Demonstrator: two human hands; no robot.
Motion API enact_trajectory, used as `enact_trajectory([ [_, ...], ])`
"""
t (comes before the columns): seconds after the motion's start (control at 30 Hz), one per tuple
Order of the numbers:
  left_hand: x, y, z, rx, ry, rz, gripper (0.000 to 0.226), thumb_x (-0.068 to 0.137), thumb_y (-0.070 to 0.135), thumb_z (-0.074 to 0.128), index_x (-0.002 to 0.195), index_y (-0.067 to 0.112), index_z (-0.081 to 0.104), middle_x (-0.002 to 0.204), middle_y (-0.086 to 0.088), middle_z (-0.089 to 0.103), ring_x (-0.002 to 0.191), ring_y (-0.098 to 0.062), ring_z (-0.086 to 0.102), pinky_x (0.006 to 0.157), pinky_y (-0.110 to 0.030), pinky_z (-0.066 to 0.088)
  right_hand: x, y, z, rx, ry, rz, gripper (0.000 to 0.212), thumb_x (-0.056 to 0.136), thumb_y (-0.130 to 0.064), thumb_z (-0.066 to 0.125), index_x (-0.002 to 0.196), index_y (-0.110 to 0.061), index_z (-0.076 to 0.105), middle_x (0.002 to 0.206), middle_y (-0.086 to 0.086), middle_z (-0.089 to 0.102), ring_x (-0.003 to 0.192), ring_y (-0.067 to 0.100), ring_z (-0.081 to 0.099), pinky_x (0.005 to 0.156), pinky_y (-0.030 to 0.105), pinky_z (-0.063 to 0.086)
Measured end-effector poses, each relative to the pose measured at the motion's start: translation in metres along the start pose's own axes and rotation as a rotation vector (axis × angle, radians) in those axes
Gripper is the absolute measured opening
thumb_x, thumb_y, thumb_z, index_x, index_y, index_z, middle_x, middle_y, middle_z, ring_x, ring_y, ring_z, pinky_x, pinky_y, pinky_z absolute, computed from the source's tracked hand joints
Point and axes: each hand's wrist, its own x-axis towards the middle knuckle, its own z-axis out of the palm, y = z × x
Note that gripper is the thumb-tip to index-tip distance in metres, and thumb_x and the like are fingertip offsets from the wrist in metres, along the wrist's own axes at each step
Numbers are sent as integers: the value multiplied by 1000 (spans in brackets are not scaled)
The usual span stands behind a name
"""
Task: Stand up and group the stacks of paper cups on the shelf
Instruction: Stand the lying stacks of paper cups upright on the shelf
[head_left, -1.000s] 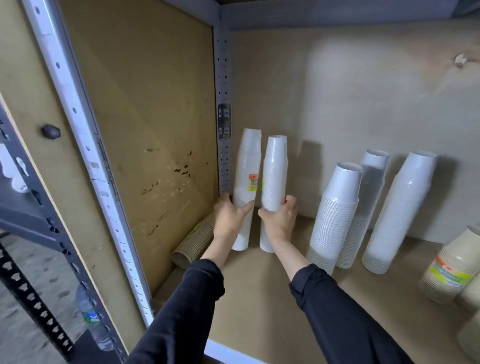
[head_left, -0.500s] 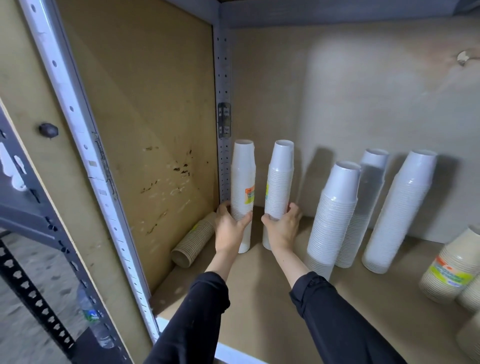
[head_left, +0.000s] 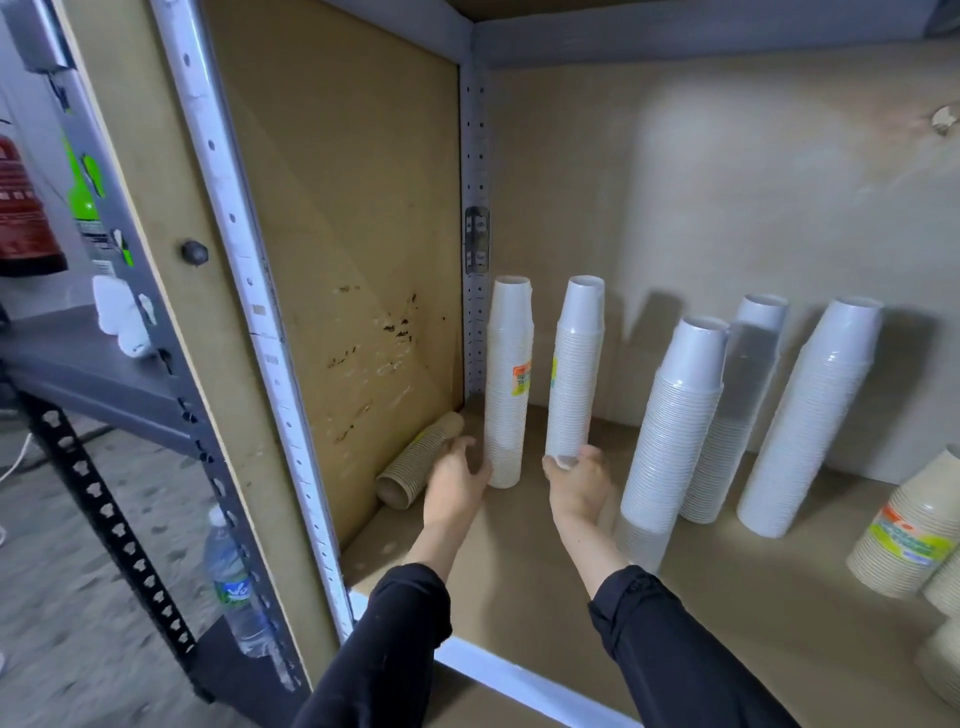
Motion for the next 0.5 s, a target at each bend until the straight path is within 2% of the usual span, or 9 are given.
enact_trajectory([
  [0.17,-30,-26,-9,206,-49,-12,34,93,17,48,125,10,51,130,-9,54,114,-29,57,90,-34,46,-26,2,9,27,-95,-6,36,84,-15,63,114,5,54,118,20,57,109,34,54,89,34,44],
  [0.33,-44,-42,-8,421,-126,-2,30,95,17,38,120,4,50,128,-14,49,115,-32,53,90,-41,47,-45,0,18,29,-213,-16,30,84,-14,62,108,5,61,111,20,64,106,30,56,80,26,39],
  [0.5,-44,-41,-6,487,-153,17,30,97,19,35,114,-1,51,124,-18,52,114,-33,53,87,-42,46,-51,-9,25,-5,-326,-44,35,84,-18,64,112,2,61,114,18,64,109,29,57,88,26,40],
])
